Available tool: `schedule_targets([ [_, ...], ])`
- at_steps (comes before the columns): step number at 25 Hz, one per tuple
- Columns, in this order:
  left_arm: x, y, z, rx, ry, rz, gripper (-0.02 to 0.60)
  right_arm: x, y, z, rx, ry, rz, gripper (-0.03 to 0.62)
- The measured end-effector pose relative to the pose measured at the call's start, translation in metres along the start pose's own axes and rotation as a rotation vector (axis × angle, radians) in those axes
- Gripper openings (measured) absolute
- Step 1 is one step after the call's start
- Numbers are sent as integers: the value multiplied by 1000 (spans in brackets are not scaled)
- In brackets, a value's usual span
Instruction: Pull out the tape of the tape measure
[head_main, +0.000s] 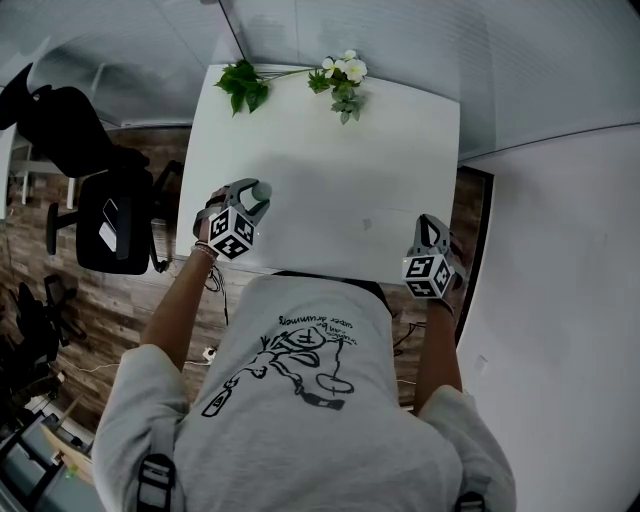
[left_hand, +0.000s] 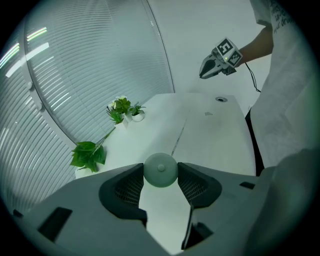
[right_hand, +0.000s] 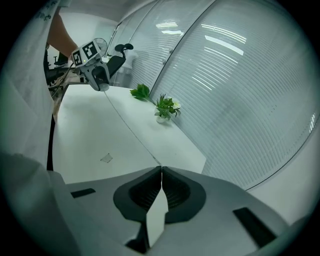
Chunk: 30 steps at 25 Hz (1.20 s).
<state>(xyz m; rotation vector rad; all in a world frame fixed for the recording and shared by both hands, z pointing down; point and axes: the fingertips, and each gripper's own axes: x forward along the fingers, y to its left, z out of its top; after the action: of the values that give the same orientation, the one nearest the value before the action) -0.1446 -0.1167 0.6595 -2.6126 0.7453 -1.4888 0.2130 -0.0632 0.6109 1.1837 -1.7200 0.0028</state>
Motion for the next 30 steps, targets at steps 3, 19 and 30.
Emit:
schedule_targets([
  [3,6,-3,-6,-9,11,-9,235,7,6,-4,7,8,15,15],
  [19,36,-19,-31,-8,76,-89,235,36,30,-28,20,66,92,15],
  [30,54,-21,-37,-18,104,-121,235,54,40,-42,31,100,134,15],
])
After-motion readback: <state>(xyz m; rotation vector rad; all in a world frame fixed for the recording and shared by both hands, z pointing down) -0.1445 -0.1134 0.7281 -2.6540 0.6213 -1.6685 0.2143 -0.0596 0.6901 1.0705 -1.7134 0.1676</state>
